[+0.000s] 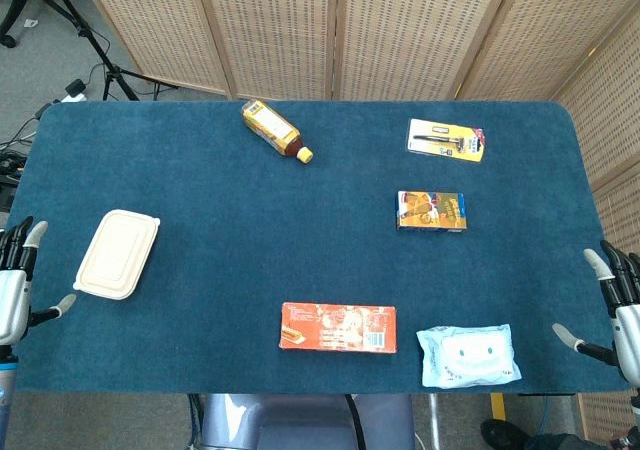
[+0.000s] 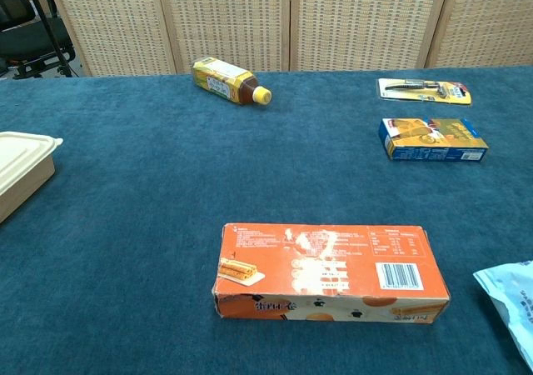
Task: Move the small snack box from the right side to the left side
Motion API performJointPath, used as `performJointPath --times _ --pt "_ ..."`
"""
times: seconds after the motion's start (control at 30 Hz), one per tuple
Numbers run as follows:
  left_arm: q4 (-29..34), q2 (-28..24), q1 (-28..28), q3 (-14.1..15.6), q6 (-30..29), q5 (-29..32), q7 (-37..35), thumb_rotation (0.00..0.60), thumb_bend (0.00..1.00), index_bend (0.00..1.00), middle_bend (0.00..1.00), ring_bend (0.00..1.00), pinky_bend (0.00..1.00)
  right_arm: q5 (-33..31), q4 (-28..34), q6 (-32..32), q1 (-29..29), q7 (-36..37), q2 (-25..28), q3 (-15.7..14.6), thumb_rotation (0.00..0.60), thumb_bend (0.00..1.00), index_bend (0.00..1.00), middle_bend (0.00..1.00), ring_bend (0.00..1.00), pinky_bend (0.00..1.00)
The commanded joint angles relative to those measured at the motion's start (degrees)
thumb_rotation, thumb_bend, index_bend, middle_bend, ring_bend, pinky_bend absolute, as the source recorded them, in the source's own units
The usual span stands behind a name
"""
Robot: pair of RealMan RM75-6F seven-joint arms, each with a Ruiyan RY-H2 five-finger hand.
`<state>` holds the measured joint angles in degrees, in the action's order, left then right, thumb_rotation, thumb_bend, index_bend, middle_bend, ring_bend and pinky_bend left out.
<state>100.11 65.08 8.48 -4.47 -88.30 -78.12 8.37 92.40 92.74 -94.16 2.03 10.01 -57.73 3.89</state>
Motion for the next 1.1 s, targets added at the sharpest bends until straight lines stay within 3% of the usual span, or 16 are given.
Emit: performJointPath --times 0.03,0.17,0.3,0.63,0.93,1.1 --pt "0.16 -0.11 -0.08 0.00 0.20 -0.06 0.13 0.600 0.00 0.00 0.00 0.00 0.00 -0.10 0.00 0.21 0.07 0.22 0.13 0.01 0.600 0.00 0.00 0.00 0.00 0.00" --pt "0.39 -0.07 -0.32 -0.08 0.04 -0.17 0.72 0.600 0.00 0.00 0.00 0.00 0.00 0.01 -0.07 1.00 0.46 1.30 0.42 -0.07 0.600 0.00 0.00 0.00 0.00 0.00" --pt "0.29 -0.14 -0.56 -0.14 -0.44 -0.89 1.02 0.600 0.00 0.00 0.00 0.00 0.00 -1.81 -0.23 5.39 3.25 6.93 1.54 1.22 0.600 0.00 0.00 0.00 0.00 0.00" --pt "0.34 0.57 -0.33 -0.58 -0.61 -2.14 2.55 0.600 0.00 0.00 0.00 0.00 0.00 -4.02 -1.12 28.26 20.03 15.05 3.26 6.14 0.600 0.00 0.00 0.00 0.00 0.00" --pt "-1.34 2.22 -0.02 -1.76 -1.14 -2.37 2.76 0.600 0.00 0.00 0.00 0.00 0.00 -15.81 -11.80 48.81 35.31 3.81 -7.84 10.76 0.600 0.00 0.00 0.00 0.00 0.00" --pt "-1.45 2.44 0.34 -2.30 0.03 -0.96 3.40 0.600 0.00 0.00 0.00 0.00 0.00 -21.51 -19.62 57.04 41.12 1.12 -13.74 11.47 0.600 0.00 0.00 0.00 0.00 0.00"
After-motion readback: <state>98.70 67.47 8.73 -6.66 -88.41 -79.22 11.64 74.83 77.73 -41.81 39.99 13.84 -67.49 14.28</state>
